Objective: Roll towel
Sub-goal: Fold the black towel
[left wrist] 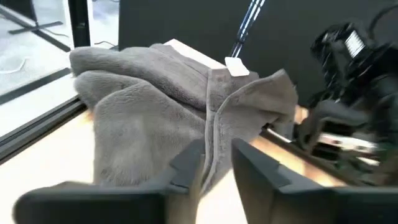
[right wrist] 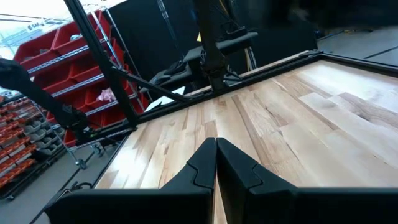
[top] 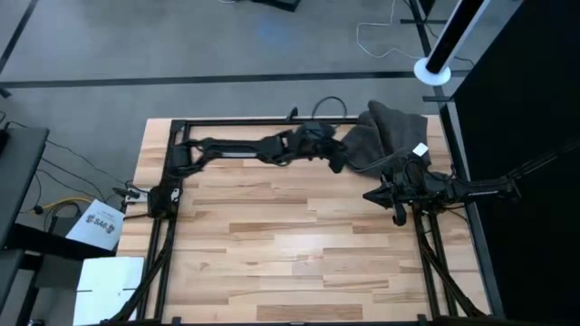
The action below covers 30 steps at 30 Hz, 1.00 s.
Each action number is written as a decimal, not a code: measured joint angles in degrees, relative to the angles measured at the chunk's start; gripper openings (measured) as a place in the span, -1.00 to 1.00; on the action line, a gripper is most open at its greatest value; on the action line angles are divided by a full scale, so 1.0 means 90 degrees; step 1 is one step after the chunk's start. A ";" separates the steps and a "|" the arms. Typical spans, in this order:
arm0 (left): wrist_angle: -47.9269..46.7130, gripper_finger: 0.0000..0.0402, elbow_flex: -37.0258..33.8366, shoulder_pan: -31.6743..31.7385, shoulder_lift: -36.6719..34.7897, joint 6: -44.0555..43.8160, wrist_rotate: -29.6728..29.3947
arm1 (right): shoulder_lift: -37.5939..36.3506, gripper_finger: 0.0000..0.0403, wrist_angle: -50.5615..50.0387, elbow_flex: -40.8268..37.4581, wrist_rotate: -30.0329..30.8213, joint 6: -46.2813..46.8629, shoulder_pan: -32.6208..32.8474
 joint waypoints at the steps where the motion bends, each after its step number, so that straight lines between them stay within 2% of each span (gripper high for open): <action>1: -0.0042 -0.50 0.0257 0.0002 0.0225 0.0055 0.0002 | 0.0000 -1.00 0.0000 0.0000 0.0000 0.0000 0.0001; 5: -0.0331 -0.23 0.1200 0.0005 0.1038 0.0165 -0.0097 | 0.0000 -1.00 0.0000 -0.0001 0.0000 0.0000 0.0001; 9: -0.1029 -0.09 0.1975 0.0065 0.1692 0.0151 -0.0422 | -0.0002 -1.00 0.0001 0.0001 0.0000 -0.0001 0.0000; 16: -0.1368 0.00 0.2364 0.0332 0.2346 -0.0420 -0.0665 | 0.0000 -1.00 0.0000 0.0001 0.0000 -0.0001 0.0002; 22: -0.1335 0.00 0.2364 0.0410 0.2658 -0.0804 -0.0693 | -0.0001 -1.00 0.0000 0.0000 0.0000 -0.0001 0.0000; 26: -0.1284 -0.03 0.2364 0.0363 0.2844 -0.0631 -0.0716 | 0.0000 -1.00 0.0000 0.0000 0.0000 -0.0001 0.0001; 28: -0.1278 -0.15 0.2364 0.0302 0.2856 -0.0420 -0.0737 | -0.0002 -1.00 0.0000 -0.0001 0.0000 -0.0001 0.0000; 30: -0.1278 -0.39 0.2366 0.0273 0.2856 -0.0385 -0.0620 | 0.0000 -1.00 0.0000 0.0001 0.0000 -0.0001 0.0000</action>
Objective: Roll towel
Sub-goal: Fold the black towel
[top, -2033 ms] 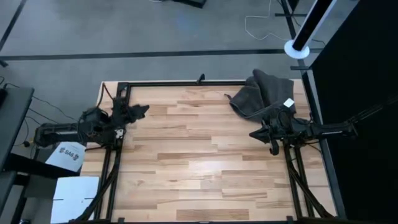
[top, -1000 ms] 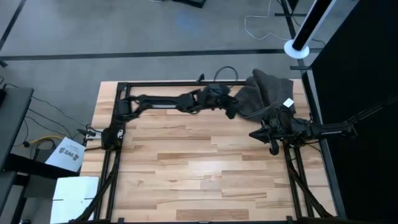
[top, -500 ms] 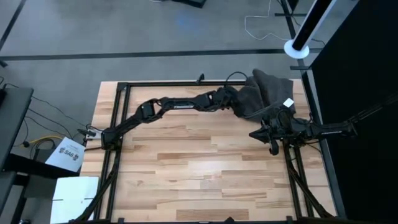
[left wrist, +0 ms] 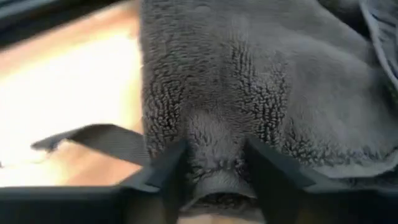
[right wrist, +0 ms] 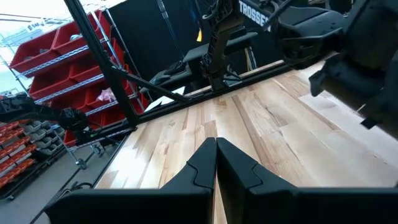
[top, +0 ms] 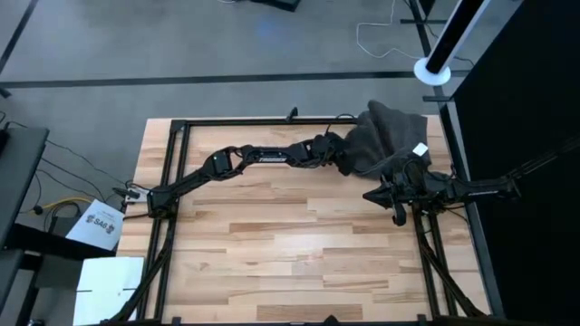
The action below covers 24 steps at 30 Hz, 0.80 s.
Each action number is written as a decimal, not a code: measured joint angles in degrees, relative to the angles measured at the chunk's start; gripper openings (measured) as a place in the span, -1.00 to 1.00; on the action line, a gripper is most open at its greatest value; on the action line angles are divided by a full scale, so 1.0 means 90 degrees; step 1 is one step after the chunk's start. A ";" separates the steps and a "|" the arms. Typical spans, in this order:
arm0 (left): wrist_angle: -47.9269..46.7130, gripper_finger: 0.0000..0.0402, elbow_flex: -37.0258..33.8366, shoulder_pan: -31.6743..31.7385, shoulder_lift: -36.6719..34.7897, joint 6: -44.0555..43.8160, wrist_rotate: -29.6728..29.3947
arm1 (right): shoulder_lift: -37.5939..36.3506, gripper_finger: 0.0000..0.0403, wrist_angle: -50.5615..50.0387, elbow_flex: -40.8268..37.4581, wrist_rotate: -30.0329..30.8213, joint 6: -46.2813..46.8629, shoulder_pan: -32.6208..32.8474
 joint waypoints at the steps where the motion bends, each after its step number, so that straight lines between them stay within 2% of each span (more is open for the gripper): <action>1: 0.0005 -0.56 0.0000 -0.0007 0.0000 -0.0008 0.0126 | 0.0000 -1.00 0.0000 -0.0001 0.0000 0.0000 0.0000; 3: 0.0044 -0.87 0.0064 -0.0002 0.0000 -0.0120 0.0590 | -0.0001 -1.00 0.0002 -0.0001 0.0001 0.0000 0.0001; 6: -0.0175 -0.97 0.0502 -0.0039 -0.0009 -0.0139 0.0838 | -0.0002 -1.00 0.0000 0.0000 0.0000 0.0000 0.0000; 11: -0.0813 -0.98 0.1342 -0.0228 -0.0480 0.0752 0.0852 | 0.0000 -1.00 0.0000 -0.0002 0.0000 0.0000 0.0002; 15: -0.1152 -0.98 0.1180 -0.0327 -0.1482 0.1534 0.0601 | -0.0002 -1.00 0.0002 -0.0001 0.0000 0.0002 0.0001; 20: -0.2494 -0.98 0.1166 -0.0532 -0.2586 0.2557 0.0112 | -0.0002 -1.00 0.0000 0.0000 0.0000 0.0002 0.0002; 24: -0.3748 -0.98 0.1166 -0.0779 -0.3407 0.2778 -0.0180 | 0.0000 -1.00 0.0004 0.0000 0.0000 0.0001 0.0002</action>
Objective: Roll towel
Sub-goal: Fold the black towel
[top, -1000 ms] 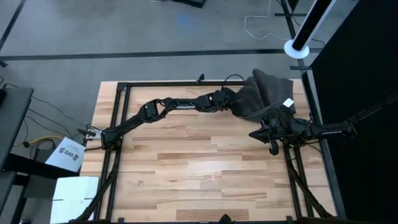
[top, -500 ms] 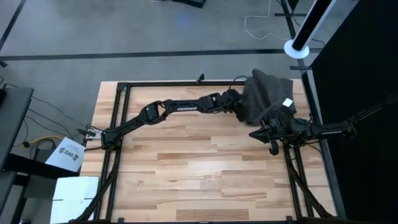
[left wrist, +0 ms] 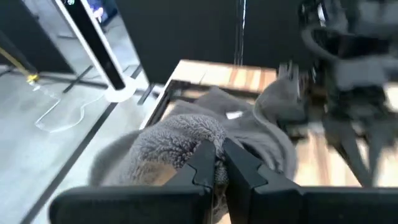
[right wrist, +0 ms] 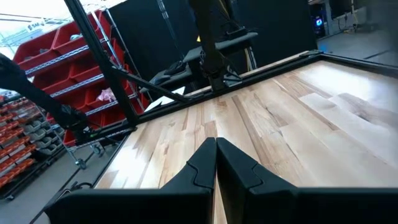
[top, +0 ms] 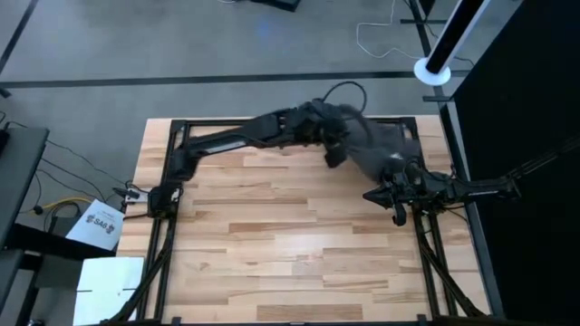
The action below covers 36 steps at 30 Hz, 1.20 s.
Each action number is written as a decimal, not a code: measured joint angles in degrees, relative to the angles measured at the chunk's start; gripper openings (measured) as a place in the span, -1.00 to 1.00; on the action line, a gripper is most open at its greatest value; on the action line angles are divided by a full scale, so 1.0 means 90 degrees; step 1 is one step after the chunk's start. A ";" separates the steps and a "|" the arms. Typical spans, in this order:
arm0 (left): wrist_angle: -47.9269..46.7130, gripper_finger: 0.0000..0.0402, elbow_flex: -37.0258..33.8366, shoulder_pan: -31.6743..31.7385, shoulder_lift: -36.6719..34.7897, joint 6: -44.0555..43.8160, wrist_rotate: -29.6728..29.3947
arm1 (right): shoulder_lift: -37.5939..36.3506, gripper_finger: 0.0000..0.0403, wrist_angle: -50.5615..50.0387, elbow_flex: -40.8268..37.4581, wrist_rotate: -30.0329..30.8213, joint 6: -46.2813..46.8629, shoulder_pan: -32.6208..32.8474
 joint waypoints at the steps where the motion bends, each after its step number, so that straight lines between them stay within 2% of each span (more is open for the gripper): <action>1: -0.0342 -0.98 0.0001 -0.0069 -0.0174 -0.0007 -0.0102 | -0.0001 -1.00 0.0001 -0.0001 0.0001 0.0000 -0.0001; 4: -0.1523 -0.98 0.0005 -0.0284 -0.0482 -0.0274 -0.0371 | -0.0002 -1.00 -0.0001 -0.0002 0.0000 0.0001 -0.0002; 8: -0.3044 -0.98 -0.0120 -0.0565 -0.0501 -0.0883 -0.0681 | 0.0000 -1.00 0.0000 -0.0002 0.0000 0.0000 -0.0002; 11: -0.3604 -0.98 -0.0419 -0.0773 -0.0428 -0.1246 -0.0986 | 0.0000 -1.00 -0.0001 0.0000 0.0000 0.0000 -0.0002; 16: -0.3345 -0.98 -0.1395 -0.0973 -0.0412 -0.1769 -0.1112 | -0.0002 -1.00 -0.0001 -0.0001 0.0000 0.0000 -0.0001; 23: -0.3161 -0.98 -0.2370 -0.1067 -0.0404 -0.2507 -0.0940 | 0.0000 -1.00 0.0148 -0.0007 0.0007 0.0255 0.0000; 26: -0.3129 -0.99 -0.2630 -0.1214 -0.0435 -0.2793 -0.0922 | -0.0003 -1.00 0.1139 -0.0007 0.0054 0.1612 -0.0006; 30: -0.3019 -0.99 -0.3047 -0.1471 -0.0443 -0.2887 -0.0935 | 0.0000 -1.00 0.2068 -0.0003 0.0561 0.1820 -0.0121; 33: -0.2866 -0.99 -0.3579 -0.1669 -0.0450 -0.3014 -0.0961 | 0.0184 -1.00 0.1761 0.0180 0.0559 0.1836 -0.0220; 36: -0.2848 -0.99 -0.4271 -0.1862 -0.0453 -0.3172 -0.0968 | 0.0709 -1.00 0.1255 0.0452 0.0563 0.1937 -0.0219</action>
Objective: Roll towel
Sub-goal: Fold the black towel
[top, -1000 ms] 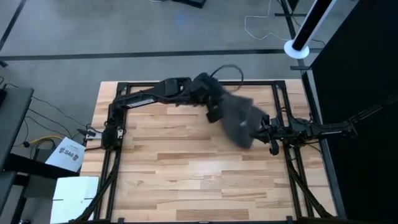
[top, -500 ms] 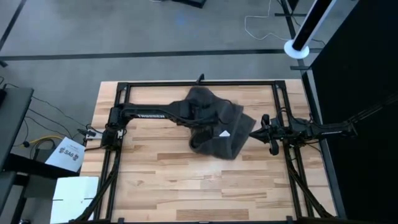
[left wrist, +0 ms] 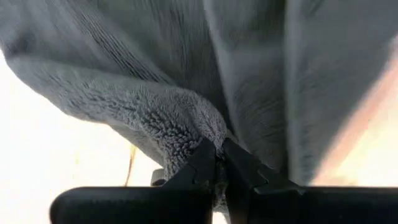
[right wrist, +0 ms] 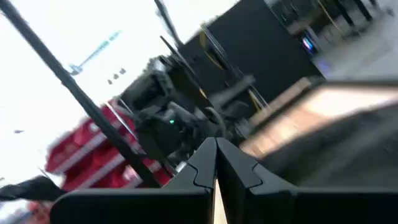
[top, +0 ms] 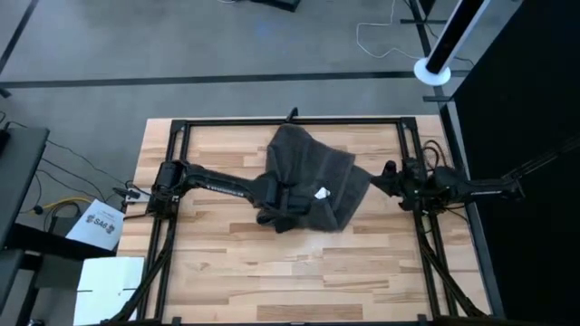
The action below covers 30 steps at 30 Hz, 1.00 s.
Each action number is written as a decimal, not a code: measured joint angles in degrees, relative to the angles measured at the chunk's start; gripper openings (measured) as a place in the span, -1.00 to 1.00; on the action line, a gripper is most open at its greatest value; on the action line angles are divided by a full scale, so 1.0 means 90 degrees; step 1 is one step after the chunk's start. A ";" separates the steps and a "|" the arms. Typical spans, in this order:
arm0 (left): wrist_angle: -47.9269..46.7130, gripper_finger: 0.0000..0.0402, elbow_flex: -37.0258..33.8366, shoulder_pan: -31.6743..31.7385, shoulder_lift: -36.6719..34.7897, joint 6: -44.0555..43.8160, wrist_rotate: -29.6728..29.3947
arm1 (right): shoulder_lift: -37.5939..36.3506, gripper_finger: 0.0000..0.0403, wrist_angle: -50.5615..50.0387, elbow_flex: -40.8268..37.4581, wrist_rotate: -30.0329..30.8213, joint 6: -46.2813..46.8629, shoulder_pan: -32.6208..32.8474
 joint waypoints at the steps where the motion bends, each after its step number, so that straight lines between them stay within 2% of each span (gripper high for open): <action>1: 0.0087 -0.99 -0.0281 -0.0064 -0.0037 -0.0024 -0.0021 | 0.0256 -1.00 -0.0158 0.0108 0.0000 0.0049 0.0002; 7: 0.0865 -0.99 -0.2196 -0.0558 -0.0696 -0.0474 -0.0080 | 0.2329 -0.96 -0.0784 0.0962 -0.0046 -0.0035 0.0130; 12: 0.0896 -0.92 -0.3148 -0.0978 -0.1783 -0.1314 -0.0123 | 0.4258 -0.85 -0.1316 0.1814 -0.0063 -0.0448 0.0131; 16: 0.0967 -0.77 -0.3577 -0.1178 -0.2901 -0.1922 -0.0270 | 0.5698 -0.73 -0.1740 0.2529 -0.0068 -0.1396 -0.0051; 21: 0.1130 -0.66 -0.3830 -0.1160 -0.4012 -0.2502 -0.0334 | 0.7109 -0.64 -0.2453 0.3445 -0.0202 -0.3392 -0.0129; 25: 0.1456 -0.64 -0.3928 -0.1138 -0.4471 -0.2492 -0.0420 | 0.8053 -0.62 -0.2813 0.3844 -0.0880 -0.4492 -0.0126; 30: 0.1747 -0.64 -0.3931 -0.1139 -0.4575 -0.2332 -0.0621 | 0.8953 -0.61 -0.2411 0.3974 -0.1679 -0.5032 0.0004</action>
